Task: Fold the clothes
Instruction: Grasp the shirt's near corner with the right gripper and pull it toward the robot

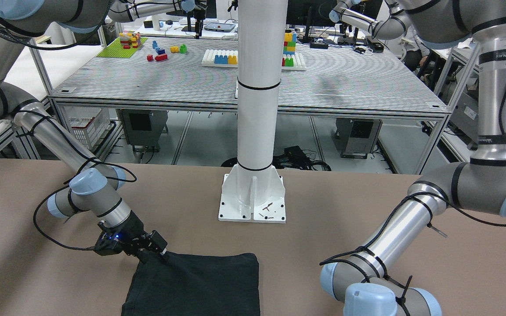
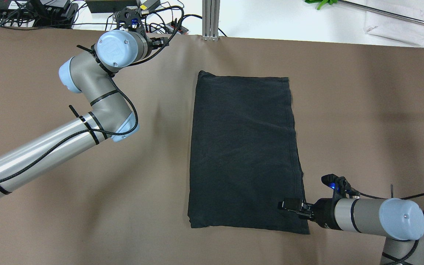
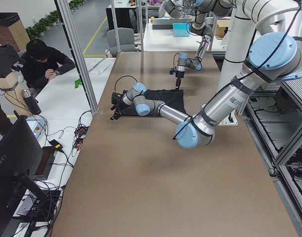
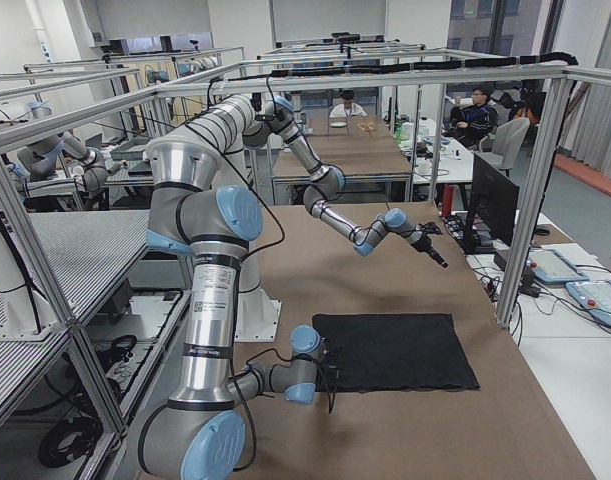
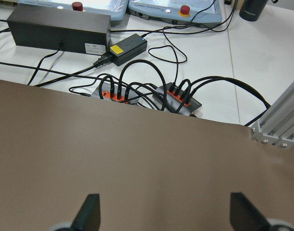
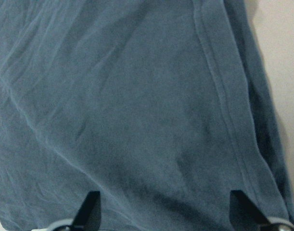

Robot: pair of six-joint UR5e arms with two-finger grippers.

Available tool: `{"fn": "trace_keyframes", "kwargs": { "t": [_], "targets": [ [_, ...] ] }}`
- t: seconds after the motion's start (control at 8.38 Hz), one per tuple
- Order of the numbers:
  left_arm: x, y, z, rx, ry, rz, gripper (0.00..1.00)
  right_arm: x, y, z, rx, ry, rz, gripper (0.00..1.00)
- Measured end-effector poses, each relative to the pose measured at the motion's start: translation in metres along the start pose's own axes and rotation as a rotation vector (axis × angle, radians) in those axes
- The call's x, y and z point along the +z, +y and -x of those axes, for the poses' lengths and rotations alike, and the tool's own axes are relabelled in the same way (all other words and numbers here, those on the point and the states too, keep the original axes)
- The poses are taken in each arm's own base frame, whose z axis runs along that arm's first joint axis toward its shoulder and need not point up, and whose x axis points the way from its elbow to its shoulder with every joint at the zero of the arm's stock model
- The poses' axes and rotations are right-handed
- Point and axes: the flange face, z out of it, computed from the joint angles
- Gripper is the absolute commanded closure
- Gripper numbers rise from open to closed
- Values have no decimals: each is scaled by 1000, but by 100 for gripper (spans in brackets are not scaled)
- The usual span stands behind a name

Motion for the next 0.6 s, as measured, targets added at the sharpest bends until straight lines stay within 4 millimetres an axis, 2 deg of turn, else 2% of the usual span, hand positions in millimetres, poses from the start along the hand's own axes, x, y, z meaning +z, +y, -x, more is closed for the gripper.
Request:
{"fn": "trace_keyframes", "kwargs": {
  "t": [0.6],
  "targets": [
    [2,5,1,4,-2,3,5,31,23,13,-12,34,-9,6]
  ]
}}
